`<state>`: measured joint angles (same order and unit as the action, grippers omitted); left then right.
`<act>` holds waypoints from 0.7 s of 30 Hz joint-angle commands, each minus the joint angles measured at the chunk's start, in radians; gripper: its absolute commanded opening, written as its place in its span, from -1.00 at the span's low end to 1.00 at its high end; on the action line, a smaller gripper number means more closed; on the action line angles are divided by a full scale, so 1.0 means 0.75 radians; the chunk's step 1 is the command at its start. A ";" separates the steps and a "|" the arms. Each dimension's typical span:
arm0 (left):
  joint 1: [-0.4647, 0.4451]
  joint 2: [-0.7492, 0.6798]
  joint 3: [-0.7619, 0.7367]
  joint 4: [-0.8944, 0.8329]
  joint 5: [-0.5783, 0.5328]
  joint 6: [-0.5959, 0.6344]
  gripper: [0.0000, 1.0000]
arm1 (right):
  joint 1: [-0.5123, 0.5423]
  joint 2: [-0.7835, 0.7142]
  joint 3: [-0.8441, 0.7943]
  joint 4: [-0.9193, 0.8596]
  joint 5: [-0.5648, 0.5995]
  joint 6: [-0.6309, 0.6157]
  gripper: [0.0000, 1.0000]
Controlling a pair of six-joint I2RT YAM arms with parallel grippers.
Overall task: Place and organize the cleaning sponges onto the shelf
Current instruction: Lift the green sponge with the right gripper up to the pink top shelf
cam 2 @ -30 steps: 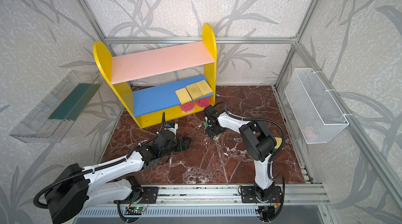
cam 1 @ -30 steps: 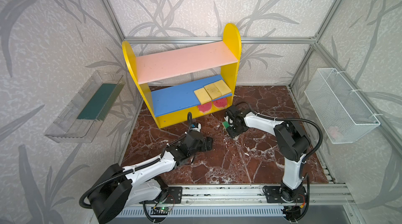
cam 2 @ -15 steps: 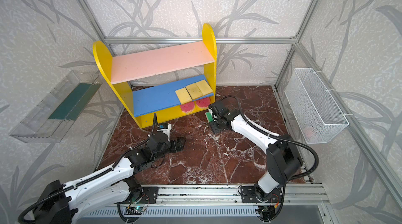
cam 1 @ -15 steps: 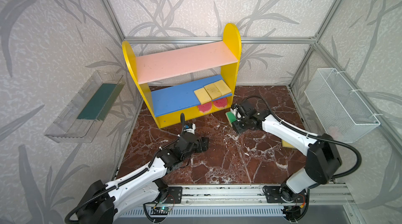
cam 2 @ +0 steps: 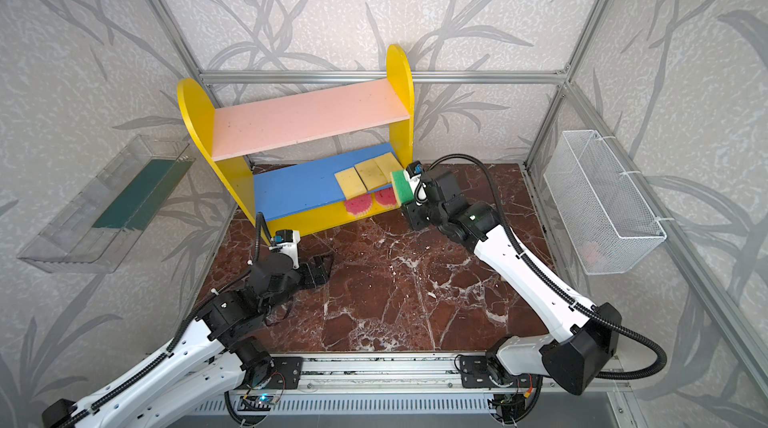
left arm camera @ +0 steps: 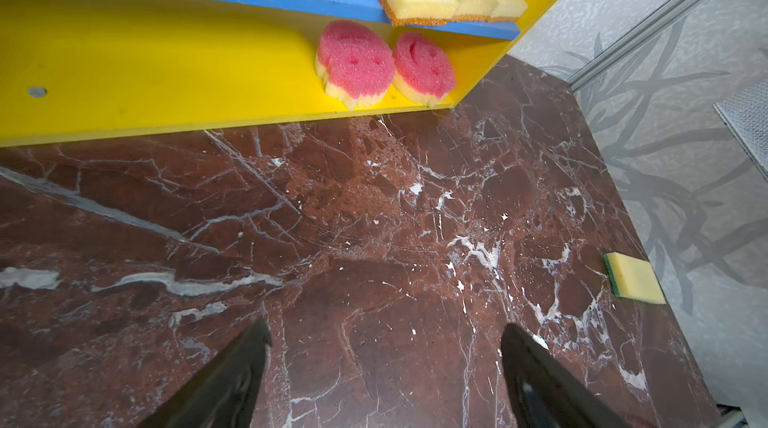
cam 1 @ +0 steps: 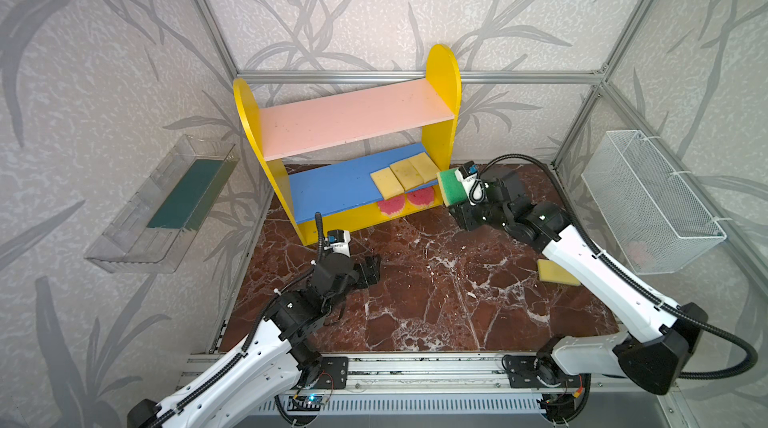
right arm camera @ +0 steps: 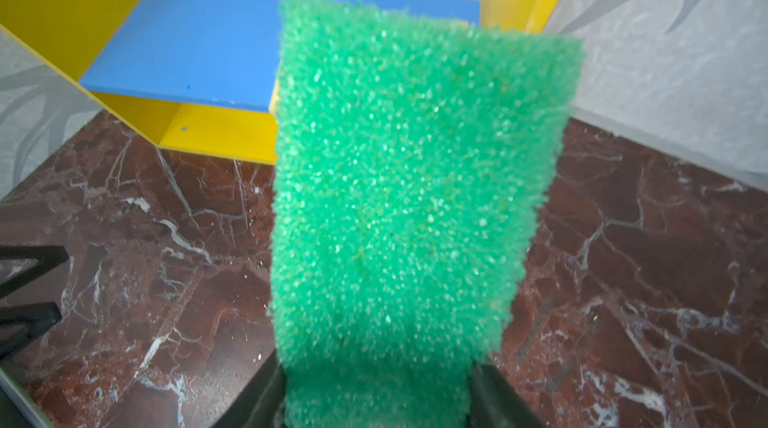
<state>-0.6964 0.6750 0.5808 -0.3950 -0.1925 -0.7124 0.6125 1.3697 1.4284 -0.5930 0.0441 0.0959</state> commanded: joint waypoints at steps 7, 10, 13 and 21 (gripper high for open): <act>0.028 0.008 0.036 -0.088 -0.044 0.052 0.79 | -0.003 0.222 0.431 0.103 -0.028 -0.128 0.10; 0.033 0.019 0.019 -0.079 -0.020 0.048 0.79 | -0.002 0.306 0.561 0.149 -0.016 -0.171 0.10; 0.034 0.020 0.004 -0.092 -0.002 0.052 0.78 | -0.014 0.413 0.735 0.143 -0.018 -0.180 0.10; 0.037 -0.040 -0.062 -0.121 0.013 0.034 0.78 | -0.019 0.857 1.446 -0.135 -0.073 -0.199 0.11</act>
<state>-0.6727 0.6651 0.5556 -0.4538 -0.1818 -0.6827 0.6025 1.9301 2.3695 -0.5877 0.0032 -0.0353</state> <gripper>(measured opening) 0.891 0.553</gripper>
